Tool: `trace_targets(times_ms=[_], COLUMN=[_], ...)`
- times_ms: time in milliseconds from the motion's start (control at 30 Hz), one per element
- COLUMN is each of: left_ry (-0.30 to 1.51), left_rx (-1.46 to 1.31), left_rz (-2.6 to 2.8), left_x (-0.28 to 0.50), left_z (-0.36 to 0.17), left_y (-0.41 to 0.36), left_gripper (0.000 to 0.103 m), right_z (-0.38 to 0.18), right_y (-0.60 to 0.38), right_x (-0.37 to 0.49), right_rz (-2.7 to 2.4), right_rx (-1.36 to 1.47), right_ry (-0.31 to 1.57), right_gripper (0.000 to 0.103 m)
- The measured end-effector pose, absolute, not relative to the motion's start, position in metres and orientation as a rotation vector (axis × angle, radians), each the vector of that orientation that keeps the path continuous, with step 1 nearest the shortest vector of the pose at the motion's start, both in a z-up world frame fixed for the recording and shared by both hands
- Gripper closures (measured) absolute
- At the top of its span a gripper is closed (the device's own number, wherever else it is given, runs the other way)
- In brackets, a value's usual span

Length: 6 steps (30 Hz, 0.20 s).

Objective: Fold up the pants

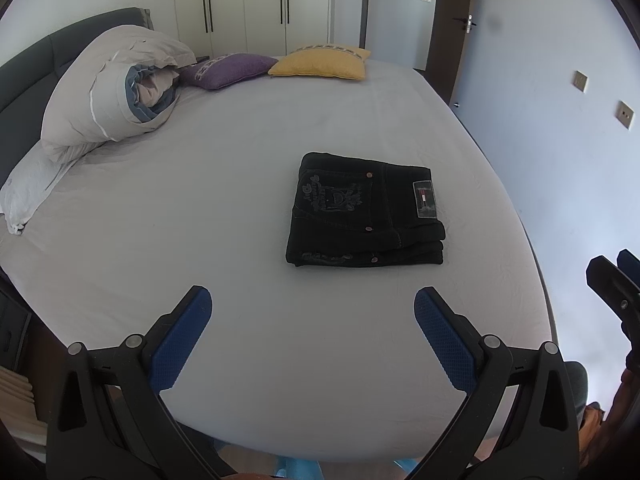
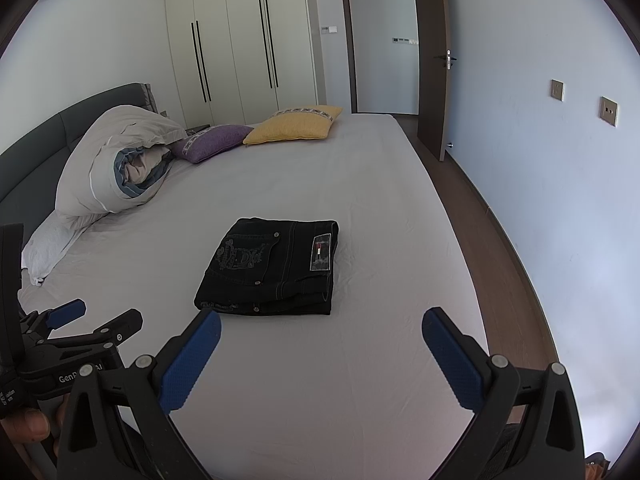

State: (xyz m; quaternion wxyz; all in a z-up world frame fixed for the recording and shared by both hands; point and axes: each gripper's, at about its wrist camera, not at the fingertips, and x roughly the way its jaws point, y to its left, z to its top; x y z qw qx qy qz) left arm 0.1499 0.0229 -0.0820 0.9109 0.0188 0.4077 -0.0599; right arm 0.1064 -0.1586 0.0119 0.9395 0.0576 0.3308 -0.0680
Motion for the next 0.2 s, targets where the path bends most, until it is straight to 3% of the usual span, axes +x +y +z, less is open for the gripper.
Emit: trace_targets(times_ms=[200], left_ry=[0.818], left_rx=[0.08], left_rz=[-0.11], left_x=[0.1468], left_z=[-0.0787], left_y=[0.0229], left_gripper=[0.0], right_z=[0.0092], right_y=[-0.1604], right_x=[0.1068], right_rz=[-0.14], right_rx=[0.118], right_ry=[0.677], right_gripper=[0.0])
